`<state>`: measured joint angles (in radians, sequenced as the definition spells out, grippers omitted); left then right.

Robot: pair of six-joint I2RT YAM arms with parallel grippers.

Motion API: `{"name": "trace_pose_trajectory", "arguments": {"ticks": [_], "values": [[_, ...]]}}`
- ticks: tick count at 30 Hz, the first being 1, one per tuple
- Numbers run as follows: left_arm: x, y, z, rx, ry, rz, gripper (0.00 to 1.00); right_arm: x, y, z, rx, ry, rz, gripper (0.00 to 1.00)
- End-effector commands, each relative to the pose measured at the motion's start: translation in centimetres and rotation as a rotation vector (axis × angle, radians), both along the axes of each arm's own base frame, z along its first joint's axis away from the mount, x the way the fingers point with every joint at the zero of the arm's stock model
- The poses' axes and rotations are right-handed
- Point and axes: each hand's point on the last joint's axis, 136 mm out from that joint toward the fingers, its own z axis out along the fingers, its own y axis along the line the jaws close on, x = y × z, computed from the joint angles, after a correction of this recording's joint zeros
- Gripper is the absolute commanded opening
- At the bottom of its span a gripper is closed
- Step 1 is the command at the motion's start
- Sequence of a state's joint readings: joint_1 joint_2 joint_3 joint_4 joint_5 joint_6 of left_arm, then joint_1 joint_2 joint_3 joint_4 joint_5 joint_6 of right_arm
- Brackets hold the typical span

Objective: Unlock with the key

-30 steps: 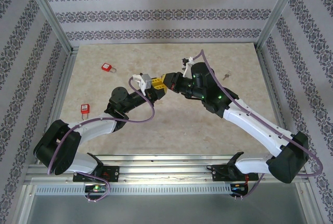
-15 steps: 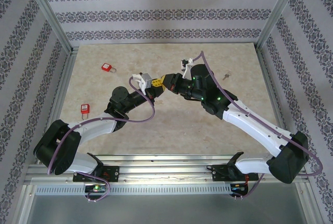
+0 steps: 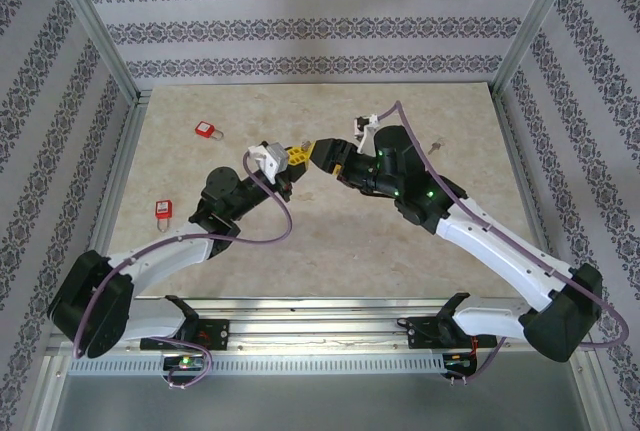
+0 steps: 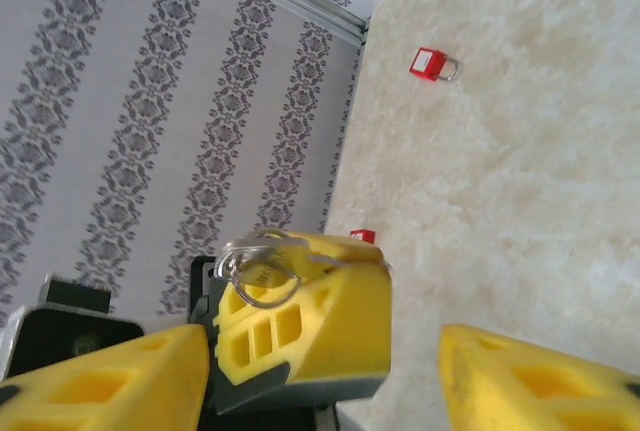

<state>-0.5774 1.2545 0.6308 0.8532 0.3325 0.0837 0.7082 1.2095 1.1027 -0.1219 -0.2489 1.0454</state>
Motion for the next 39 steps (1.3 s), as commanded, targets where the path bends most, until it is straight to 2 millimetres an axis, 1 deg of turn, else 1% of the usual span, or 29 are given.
{"name": "trace_pose_trajectory", "arguments": {"ticks": [1,7,9,12,14,17,22,27,30,34,37,39], "values": [[0.7,1.0,-1.1,0.223,-0.130,0.151,0.00,0.1,-1.2,1.5,0.017,0.011,-0.040,0.69],[2.8,2.7,-2.1,0.503,-0.294,0.372,0.00,0.7,-0.6,2.1,0.096,0.070,-0.029,0.71],[3.5,3.5,-1.8,0.575,-0.367,0.461,0.00,0.8,-0.7,2.0,0.095,0.088,-0.035,0.70],[4.2,4.2,-1.2,0.695,-0.477,0.560,0.00,1.0,-0.9,0.8,0.106,0.133,-0.046,0.70],[4.1,4.1,-1.0,0.743,-0.538,0.575,0.00,1.2,-0.9,-0.1,0.114,0.155,-0.042,0.71],[4.0,4.4,0.1,0.740,-0.572,0.612,0.00,1.7,-1.2,-1.2,0.109,0.177,-0.052,0.70],[3.2,3.5,0.3,0.768,-0.621,0.583,0.00,2.3,-1.0,-2.1,0.111,0.196,-0.049,0.68],[2.9,2.9,0.3,0.821,-0.685,0.621,0.00,3.1,-0.9,-1.7,0.140,0.170,-0.049,0.67],[3.1,2.9,0.4,0.862,-0.723,0.668,0.00,3.1,-0.7,-1.2,0.159,0.149,-0.034,0.67],[3.2,2.7,0.4,0.918,-0.767,0.695,0.00,2.9,-0.4,-0.7,0.186,0.120,-0.009,0.63],[3.2,3.1,1.1,0.909,-0.780,0.738,0.00,2.8,-0.3,-0.7,0.168,0.103,0.006,0.61],[3.0,2.8,1.2,0.917,-0.793,0.730,0.00,2.8,-0.4,-1.0,0.156,0.093,0.006,0.60]]}}
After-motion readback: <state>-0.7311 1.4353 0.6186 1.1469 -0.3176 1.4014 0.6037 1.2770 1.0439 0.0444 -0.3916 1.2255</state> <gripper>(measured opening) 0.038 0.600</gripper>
